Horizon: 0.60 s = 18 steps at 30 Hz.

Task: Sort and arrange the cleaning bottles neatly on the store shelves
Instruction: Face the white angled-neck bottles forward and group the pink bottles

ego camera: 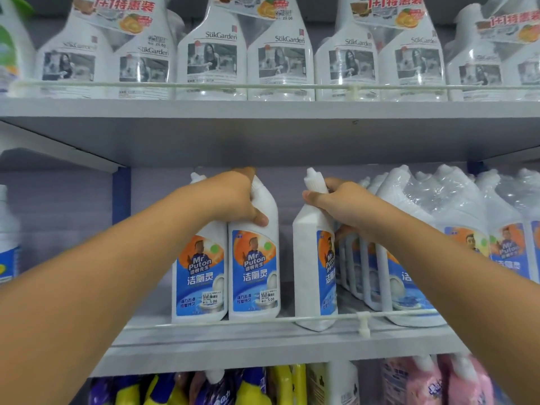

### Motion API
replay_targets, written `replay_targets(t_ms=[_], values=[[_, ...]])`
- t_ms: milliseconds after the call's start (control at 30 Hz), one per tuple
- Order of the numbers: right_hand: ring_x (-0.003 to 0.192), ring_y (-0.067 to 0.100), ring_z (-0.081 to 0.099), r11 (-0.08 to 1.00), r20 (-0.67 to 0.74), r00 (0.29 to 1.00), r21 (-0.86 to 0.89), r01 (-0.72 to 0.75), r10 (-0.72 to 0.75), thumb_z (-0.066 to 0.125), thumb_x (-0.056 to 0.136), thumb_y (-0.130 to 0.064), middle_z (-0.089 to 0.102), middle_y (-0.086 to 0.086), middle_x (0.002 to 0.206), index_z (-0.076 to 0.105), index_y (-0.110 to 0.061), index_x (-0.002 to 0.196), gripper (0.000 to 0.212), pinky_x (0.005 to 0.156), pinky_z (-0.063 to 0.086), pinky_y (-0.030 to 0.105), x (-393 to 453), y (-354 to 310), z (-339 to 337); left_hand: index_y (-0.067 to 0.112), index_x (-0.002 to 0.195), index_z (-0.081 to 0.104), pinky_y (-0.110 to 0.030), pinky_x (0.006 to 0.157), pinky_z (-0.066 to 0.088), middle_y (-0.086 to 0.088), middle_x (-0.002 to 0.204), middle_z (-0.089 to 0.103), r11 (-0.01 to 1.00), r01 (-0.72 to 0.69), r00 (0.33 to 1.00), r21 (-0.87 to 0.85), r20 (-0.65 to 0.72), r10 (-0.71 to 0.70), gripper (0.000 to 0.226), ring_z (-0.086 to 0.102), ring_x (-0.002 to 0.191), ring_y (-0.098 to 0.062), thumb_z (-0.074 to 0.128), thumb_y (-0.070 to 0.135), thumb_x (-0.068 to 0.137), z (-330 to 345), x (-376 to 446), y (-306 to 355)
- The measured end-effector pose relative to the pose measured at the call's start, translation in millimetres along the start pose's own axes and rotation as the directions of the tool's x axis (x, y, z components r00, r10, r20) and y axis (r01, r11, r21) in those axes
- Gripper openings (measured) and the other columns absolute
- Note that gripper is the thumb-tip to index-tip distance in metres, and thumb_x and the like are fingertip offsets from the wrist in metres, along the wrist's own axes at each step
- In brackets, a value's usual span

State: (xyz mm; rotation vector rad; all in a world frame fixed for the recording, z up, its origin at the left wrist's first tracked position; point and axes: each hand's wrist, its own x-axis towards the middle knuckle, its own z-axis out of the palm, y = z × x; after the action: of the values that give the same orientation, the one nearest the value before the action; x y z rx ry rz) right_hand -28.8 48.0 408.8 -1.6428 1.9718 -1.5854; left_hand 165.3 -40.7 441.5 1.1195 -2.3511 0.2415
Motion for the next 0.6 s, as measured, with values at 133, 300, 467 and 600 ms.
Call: replay_targets(t_ms=[133, 300, 467, 600], values=[[0.09, 0.027, 0.071, 0.999, -0.003, 1.0, -0.031, 0.016, -0.016, 0.061, 0.098, -0.045, 0.068, 0.003, 0.104, 0.055, -0.028, 0.13, 0.037, 0.072, 0.064, 0.05, -2.5, 1.2, -1.5, 0.024, 0.132, 0.047, -0.036, 0.079, 0.053, -0.001, 0.12, 0.062, 1.0, -0.004, 1.0, -0.018, -0.022, 0.003, 0.074, 0.062, 0.1, -0.025, 0.085, 0.051, 0.074, 2.4, 0.1, -0.9], [0.087, 0.024, 0.07, 0.996, 0.017, 1.0, -0.089, 0.012, -0.011, 0.054, 0.1, -0.051, 0.066, 0.002, 0.103, 0.049, -0.031, 0.134, 0.04, 0.061, 0.065, 0.041, -7.7, 2.7, -1.4, 0.031, 0.12, 0.05, -0.029, 0.062, 0.043, 0.004, 0.115, 0.061, 0.994, -0.046, 0.998, -0.096, -0.036, 0.043, 0.061, 0.059, 0.088, -0.017, 0.085, 0.05, 0.075, -0.2, -6.9, -9.6], [0.085, 0.029, 0.071, 0.992, 0.004, 1.0, -0.122, 0.025, -0.025, 0.052, 0.099, -0.052, 0.067, 0.005, 0.103, 0.051, -0.03, 0.13, 0.037, 0.062, 0.064, 0.049, -11.5, -3.2, 0.5, 0.023, 0.131, 0.047, -0.032, 0.069, 0.045, -0.002, 0.125, 0.059, 0.996, -0.054, 0.998, -0.066, -0.049, 0.05, 0.07, 0.06, 0.099, -0.023, 0.084, 0.049, 0.077, 2.5, -7.7, -6.0], [0.083, 0.029, 0.072, 0.985, -0.015, 0.998, -0.16, 0.055, -0.059, 0.052, 0.098, -0.053, 0.068, 0.005, 0.101, 0.052, -0.03, 0.123, 0.034, 0.06, 0.064, 0.05, -16.5, -7.3, 2.5, 0.022, 0.143, 0.042, -0.032, 0.081, 0.042, -0.008, 0.141, 0.05, 0.994, -0.066, 0.993, -0.089, -0.108, 0.057, 0.08, 0.058, 0.116, -0.028, 0.083, 0.046, 0.079, 7.5, -10.8, -8.1]])
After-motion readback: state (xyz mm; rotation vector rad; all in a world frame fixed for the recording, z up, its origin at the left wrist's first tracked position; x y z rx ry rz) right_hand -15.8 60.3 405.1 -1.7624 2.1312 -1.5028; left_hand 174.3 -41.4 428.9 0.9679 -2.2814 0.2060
